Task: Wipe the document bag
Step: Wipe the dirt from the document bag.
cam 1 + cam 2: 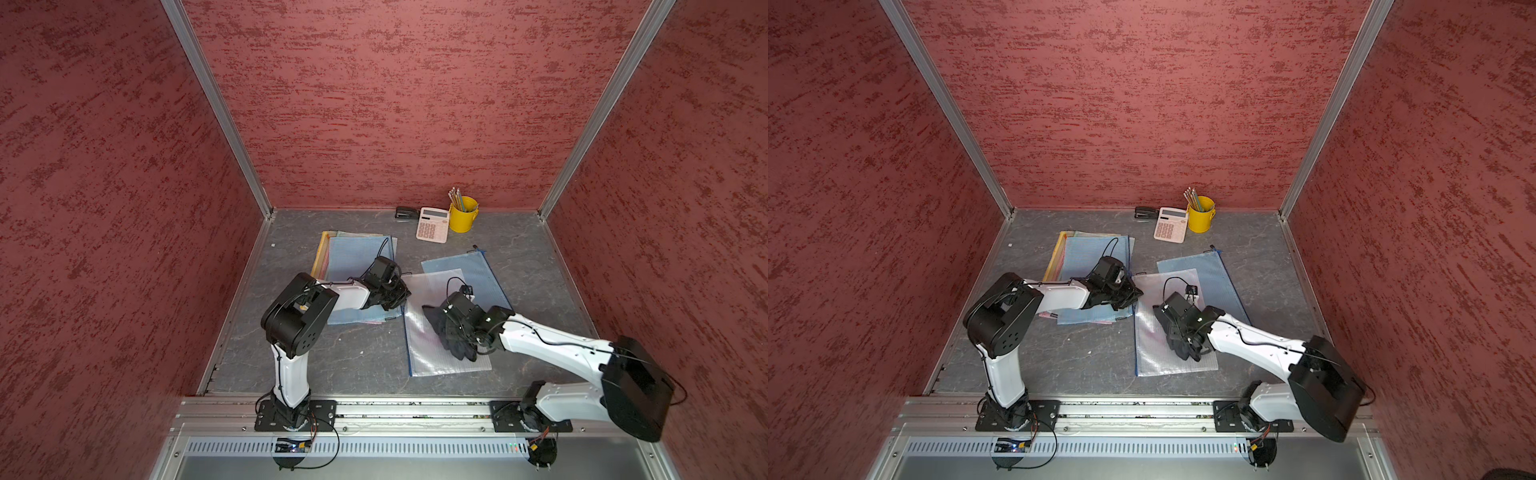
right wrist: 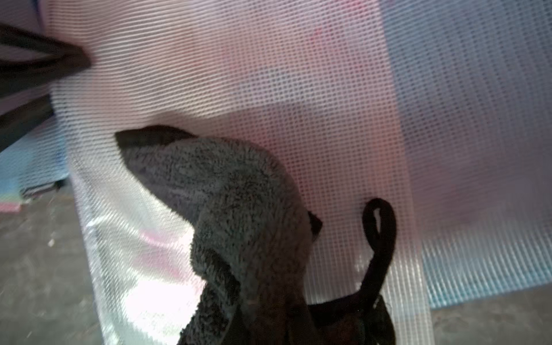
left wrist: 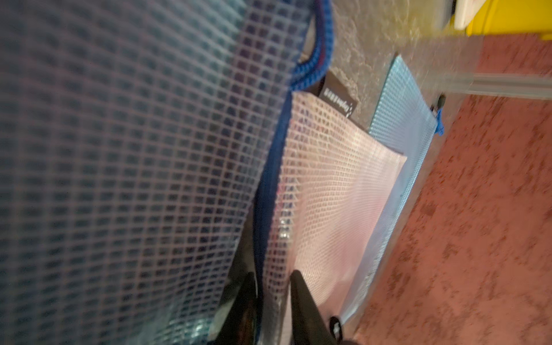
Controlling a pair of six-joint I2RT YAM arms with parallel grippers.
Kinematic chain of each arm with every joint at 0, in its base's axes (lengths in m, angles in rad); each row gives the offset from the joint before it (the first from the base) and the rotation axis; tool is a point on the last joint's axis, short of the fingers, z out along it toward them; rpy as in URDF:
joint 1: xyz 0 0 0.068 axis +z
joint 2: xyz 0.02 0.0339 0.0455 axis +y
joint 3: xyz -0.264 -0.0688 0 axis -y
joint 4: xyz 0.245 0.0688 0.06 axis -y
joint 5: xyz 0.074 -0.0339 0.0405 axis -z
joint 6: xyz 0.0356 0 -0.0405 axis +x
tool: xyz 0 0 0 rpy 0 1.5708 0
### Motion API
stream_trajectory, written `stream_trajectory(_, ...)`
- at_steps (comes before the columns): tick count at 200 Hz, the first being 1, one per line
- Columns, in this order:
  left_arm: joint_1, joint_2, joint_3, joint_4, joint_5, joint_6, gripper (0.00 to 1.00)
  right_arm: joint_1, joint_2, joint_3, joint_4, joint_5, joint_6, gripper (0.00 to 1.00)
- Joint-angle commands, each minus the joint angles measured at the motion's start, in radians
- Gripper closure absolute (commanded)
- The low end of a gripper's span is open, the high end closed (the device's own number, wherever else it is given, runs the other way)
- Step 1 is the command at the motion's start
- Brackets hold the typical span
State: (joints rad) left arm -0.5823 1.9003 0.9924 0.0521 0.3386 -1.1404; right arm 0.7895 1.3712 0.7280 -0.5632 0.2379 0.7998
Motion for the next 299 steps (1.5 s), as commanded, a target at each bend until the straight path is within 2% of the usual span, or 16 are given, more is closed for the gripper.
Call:
stream_trajectory(1,0.014,0.021,0.029,-0.061,0.026,0.096,0.64,-0.013,0.092,-0.019,0.078,0.002,-0.057,1.0)
stream_trajectory(15,0.021,0.02,0.032,-0.084,0.019,0.135,0.6,-0.013,0.137,-0.039,0.103,-0.021,-0.072,1.0)
stream_trajectory(60,0.039,0.045,0.097,-0.173,-0.019,0.277,0.49,-0.013,0.139,-0.078,0.148,-0.05,-0.119,1.0)
stream_trajectory(94,0.055,0.06,0.149,-0.219,-0.065,0.366,0.46,-0.013,0.173,-0.082,0.154,-0.072,-0.139,1.0)
stream_trajectory(147,0.063,0.121,0.209,-0.231,-0.03,0.409,0.45,-0.013,0.186,-0.083,0.18,-0.099,-0.166,1.0)
stream_trajectory(172,0.066,0.12,0.202,-0.198,-0.016,0.406,0.53,-0.013,0.193,-0.08,0.183,-0.105,-0.174,1.0)
stream_trajectory(204,0.079,0.093,0.187,-0.166,0.015,0.41,0.79,-0.02,0.164,-0.074,0.15,-0.079,-0.176,1.0)
stream_trajectory(226,0.085,0.087,0.188,-0.161,0.046,0.423,0.93,-0.037,0.131,-0.049,0.109,-0.069,-0.191,1.0)
stream_trajectory(240,0.087,0.087,0.192,-0.166,0.068,0.422,0.97,-0.042,0.11,0.001,0.056,-0.041,-0.205,1.0)
stream_trajectory(266,0.085,0.064,0.201,-0.181,0.09,0.407,1.0,-0.029,0.041,0.221,-0.081,0.039,-0.237,1.0)
stream_trajectory(284,0.086,0.053,0.196,-0.177,0.094,0.379,1.0,-0.003,0.045,0.332,-0.06,0.007,-0.258,1.0)
stream_trajectory(299,0.089,0.056,0.179,-0.147,0.104,0.34,1.0,0.034,0.091,0.349,0.01,-0.039,-0.253,1.0)
